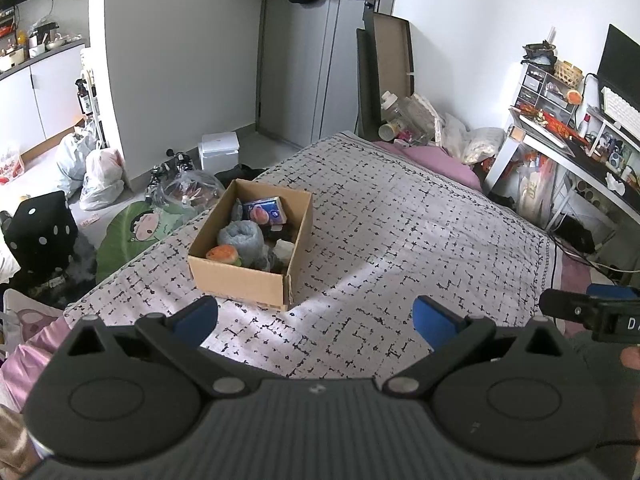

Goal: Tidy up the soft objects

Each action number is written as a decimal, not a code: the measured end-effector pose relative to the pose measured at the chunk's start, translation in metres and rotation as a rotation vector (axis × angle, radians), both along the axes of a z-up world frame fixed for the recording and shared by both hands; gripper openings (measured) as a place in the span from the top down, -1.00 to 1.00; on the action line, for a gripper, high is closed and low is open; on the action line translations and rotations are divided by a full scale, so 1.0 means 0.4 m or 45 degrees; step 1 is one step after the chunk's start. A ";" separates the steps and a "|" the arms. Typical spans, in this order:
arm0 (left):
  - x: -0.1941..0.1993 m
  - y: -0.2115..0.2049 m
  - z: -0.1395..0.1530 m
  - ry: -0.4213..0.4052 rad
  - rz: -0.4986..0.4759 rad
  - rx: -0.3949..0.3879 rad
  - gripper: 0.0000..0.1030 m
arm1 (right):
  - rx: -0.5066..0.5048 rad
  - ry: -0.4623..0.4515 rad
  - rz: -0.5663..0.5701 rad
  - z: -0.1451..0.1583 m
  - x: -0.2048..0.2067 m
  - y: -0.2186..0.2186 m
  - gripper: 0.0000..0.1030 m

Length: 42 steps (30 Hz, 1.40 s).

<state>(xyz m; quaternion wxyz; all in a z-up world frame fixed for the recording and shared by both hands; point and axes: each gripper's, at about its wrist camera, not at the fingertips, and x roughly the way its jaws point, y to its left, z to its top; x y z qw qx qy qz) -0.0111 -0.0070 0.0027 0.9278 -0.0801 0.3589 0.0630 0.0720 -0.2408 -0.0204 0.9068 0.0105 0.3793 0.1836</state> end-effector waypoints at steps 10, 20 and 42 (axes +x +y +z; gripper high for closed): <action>0.000 -0.013 -0.001 -0.001 -0.015 0.022 -0.99 | 0.010 -0.001 -0.008 0.000 -0.001 -0.006 -1.00; 0.000 -0.013 0.000 0.001 -0.015 0.023 -0.99 | 0.009 -0.002 -0.015 0.000 0.000 -0.010 -1.00; 0.007 -0.007 -0.006 0.002 -0.006 0.015 -1.00 | 0.020 0.004 -0.029 -0.007 0.008 -0.012 -1.00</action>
